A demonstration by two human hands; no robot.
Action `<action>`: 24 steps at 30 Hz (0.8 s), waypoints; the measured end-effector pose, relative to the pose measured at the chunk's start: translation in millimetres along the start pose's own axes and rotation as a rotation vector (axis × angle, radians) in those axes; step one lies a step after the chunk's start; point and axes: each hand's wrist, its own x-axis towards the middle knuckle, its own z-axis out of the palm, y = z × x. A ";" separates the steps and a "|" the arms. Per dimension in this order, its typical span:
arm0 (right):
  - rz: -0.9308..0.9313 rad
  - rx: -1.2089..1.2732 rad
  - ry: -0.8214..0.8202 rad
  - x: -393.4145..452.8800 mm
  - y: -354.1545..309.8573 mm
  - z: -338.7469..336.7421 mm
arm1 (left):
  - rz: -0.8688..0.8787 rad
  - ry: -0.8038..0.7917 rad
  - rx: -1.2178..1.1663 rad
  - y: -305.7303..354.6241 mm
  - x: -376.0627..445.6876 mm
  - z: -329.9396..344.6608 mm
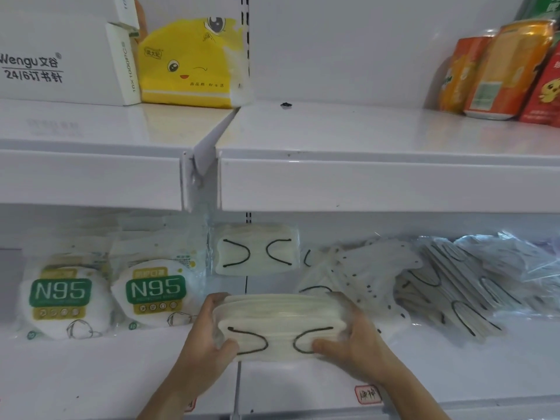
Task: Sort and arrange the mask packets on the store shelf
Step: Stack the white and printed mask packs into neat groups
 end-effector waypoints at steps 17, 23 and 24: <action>0.022 0.180 0.048 13.3 21.3 3.7 | -0.012 0.260 -0.044 7.6 4.5 25.0; -0.009 0.036 0.161 7.4 -0.8 -1.4 | 0.047 0.342 -0.016 11.7 9.8 31.9; -0.002 0.035 0.164 4.7 -0.1 -3.8 | 0.023 0.351 -0.014 8.2 8.9 31.7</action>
